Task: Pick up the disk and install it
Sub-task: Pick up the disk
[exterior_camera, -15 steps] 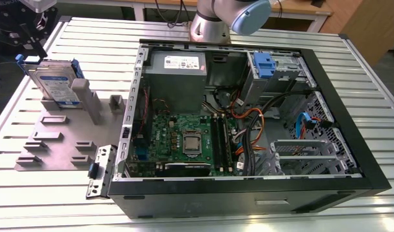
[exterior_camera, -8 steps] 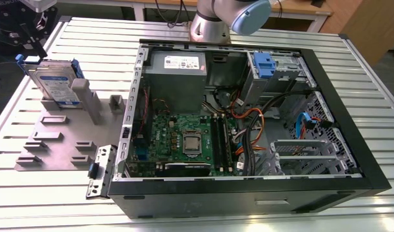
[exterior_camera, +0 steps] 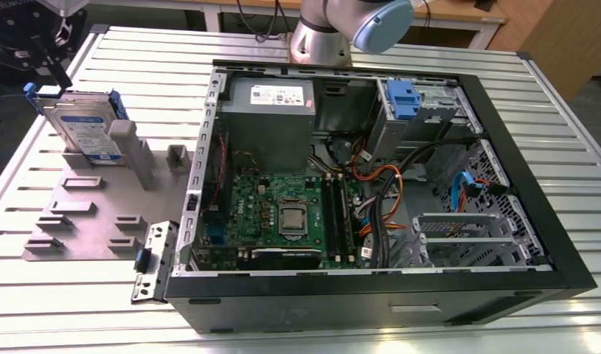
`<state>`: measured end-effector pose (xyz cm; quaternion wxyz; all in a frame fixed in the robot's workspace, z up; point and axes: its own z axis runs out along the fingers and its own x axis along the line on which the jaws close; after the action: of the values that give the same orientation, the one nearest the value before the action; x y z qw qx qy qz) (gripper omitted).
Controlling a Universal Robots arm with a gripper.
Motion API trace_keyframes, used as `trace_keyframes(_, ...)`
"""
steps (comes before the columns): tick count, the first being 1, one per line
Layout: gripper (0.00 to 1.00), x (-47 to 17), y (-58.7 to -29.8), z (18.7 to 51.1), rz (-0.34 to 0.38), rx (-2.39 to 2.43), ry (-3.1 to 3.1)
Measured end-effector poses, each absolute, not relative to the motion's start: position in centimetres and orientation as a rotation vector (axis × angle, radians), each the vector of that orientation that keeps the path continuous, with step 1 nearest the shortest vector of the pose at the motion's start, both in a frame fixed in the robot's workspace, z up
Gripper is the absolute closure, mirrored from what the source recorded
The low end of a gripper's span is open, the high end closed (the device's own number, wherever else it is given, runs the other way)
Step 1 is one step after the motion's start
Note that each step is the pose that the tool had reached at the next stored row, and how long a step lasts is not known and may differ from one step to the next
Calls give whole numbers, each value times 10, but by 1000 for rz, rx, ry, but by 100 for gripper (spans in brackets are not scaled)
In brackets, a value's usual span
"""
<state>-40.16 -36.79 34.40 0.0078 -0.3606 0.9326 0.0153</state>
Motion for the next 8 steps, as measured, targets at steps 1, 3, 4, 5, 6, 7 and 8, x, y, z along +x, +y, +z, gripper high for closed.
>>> trace_keyframes(1, 89, -402, -368, 344, 48, -1153, 2905)
trace_keyframes(3, 89, -402, -368, 344, 49, -1208, 2884)
trace_keyframes(4, 89, -402, -368, 343, 49, -1234, 2873)
trace_keyframes(5, 89, -402, -368, 343, 49, -1260, 2862)
trace_keyframes(6, 89, -402, -368, 343, 49, -1286, 2851)
trace_keyframes(7, 89, -402, -368, 343, 49, -1310, 2840)
trace_keyframes(8, 89, -402, -368, 343, 50, -1338, 2827)
